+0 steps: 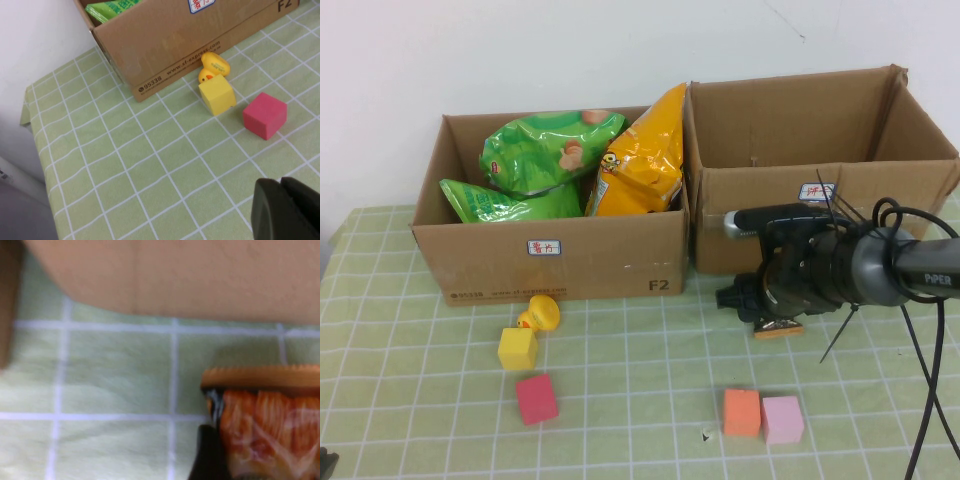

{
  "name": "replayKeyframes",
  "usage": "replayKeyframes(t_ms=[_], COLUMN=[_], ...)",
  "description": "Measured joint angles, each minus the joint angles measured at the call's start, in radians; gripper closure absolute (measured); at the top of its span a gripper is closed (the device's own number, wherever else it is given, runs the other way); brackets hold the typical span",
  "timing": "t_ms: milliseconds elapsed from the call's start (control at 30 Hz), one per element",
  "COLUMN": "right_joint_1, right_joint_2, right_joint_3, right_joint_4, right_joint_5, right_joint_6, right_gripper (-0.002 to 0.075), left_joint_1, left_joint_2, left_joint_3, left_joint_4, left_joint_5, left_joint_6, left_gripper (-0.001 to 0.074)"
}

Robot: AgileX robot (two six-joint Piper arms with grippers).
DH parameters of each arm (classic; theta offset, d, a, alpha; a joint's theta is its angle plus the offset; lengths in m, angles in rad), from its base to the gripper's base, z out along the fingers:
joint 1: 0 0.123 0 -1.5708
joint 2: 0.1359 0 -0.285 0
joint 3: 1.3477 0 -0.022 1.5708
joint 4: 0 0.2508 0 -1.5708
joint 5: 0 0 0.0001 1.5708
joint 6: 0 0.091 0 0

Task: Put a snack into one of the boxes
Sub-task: Pick up the biscuit

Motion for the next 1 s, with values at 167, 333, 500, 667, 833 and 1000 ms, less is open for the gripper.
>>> replayKeyframes(t_ms=[167, 333, 500, 667, 833, 1000], right_joint_1=[0.0, 0.0, 0.0, 0.0, 0.0, 0.0], right_joint_2=[0.009, 0.009, 0.009, 0.009, 0.009, 0.009], right_joint_3=[-0.002, -0.002, -0.004, -0.007, -0.009, -0.009], right_joint_4=[0.0, 0.013, 0.027, 0.027, 0.031, 0.031], right_joint_5=[0.014, 0.014, 0.014, 0.039, 0.069, 0.073], right_joint_6=[0.002, 0.002, 0.002, 0.002, 0.0, 0.0], right_gripper=[0.0264, 0.0264, 0.0265, 0.0298, 0.0353, 0.0353], left_joint_1=[0.0, 0.0, 0.0, 0.0, 0.0, 0.0], left_joint_2=[0.0, 0.0, 0.0, 0.0, 0.0, 0.0], left_joint_3=[0.0, 0.0, 0.0, 0.0, 0.0, 0.0], left_joint_4=[0.0, 0.0, 0.0, 0.0, 0.0, 0.0], left_joint_5=[0.0, 0.0, 0.0, 0.0, 0.0, 0.0], left_joint_6=[0.0, 0.0, 0.0, 0.0, 0.0, 0.0], left_gripper=[0.0738, 0.0737, 0.0737, 0.0737, 0.0737, 0.0737])
